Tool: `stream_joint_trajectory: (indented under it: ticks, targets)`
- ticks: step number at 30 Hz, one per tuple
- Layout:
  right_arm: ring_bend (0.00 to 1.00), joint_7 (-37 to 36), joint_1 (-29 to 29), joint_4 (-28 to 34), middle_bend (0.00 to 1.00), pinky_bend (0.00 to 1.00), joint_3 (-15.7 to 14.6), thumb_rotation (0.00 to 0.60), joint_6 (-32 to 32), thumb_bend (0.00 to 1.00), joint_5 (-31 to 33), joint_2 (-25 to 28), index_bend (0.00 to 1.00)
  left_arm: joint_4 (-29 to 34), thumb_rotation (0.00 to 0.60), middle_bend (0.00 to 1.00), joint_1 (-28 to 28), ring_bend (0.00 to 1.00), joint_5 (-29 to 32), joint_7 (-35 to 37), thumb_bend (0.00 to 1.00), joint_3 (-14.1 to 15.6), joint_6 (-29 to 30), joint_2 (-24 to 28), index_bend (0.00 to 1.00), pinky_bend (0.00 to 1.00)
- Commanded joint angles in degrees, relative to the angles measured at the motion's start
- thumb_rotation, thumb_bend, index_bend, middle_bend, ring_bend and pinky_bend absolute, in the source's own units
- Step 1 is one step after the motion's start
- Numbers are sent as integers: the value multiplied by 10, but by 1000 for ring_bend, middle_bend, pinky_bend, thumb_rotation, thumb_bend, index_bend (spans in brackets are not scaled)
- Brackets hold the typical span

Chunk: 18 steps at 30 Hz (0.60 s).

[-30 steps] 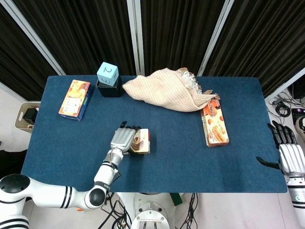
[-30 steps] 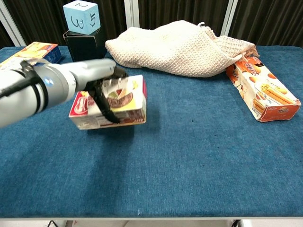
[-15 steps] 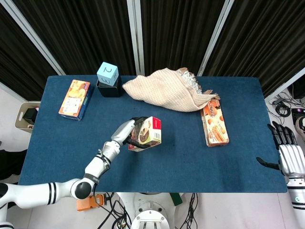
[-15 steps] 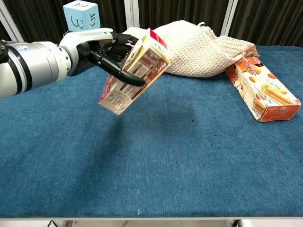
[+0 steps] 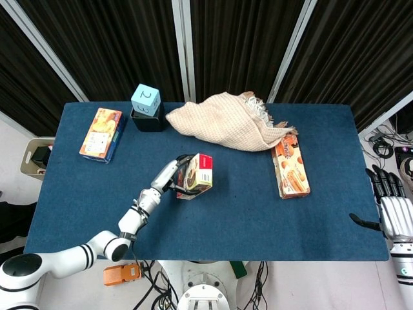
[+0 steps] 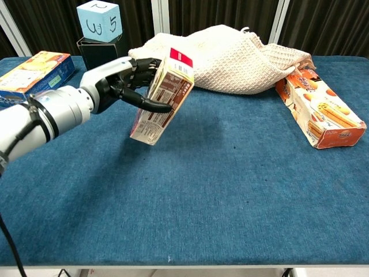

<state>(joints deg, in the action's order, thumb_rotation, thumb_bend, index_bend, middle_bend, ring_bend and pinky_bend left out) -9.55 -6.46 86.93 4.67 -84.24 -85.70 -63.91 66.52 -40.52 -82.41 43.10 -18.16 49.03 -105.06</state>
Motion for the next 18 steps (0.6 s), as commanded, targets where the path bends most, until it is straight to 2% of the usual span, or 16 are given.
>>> stream_joint_trajectory:
  ticks: [1,7,15,18]
  targets:
    - [0,1,1,1,43,0,0,600,0,147,1,0,0,-33,600,345,-5,157,-4,23,0,12,20,-22,362,33]
    - [0,5,1,5,43,0,1,600,1,147,3,1,0,-69,600,344,-6,157,7,58,0,18,33,-34,362,16]
    - [0,11,3,12,43,0,2,600,-1,148,2,2,0,-101,600,314,-1,155,9,68,0,36,48,-32,327,13]
    - [0,12,4,14,43,0,1,600,-3,147,1,2,0,-104,600,262,1,111,4,66,0,46,52,-25,250,7]
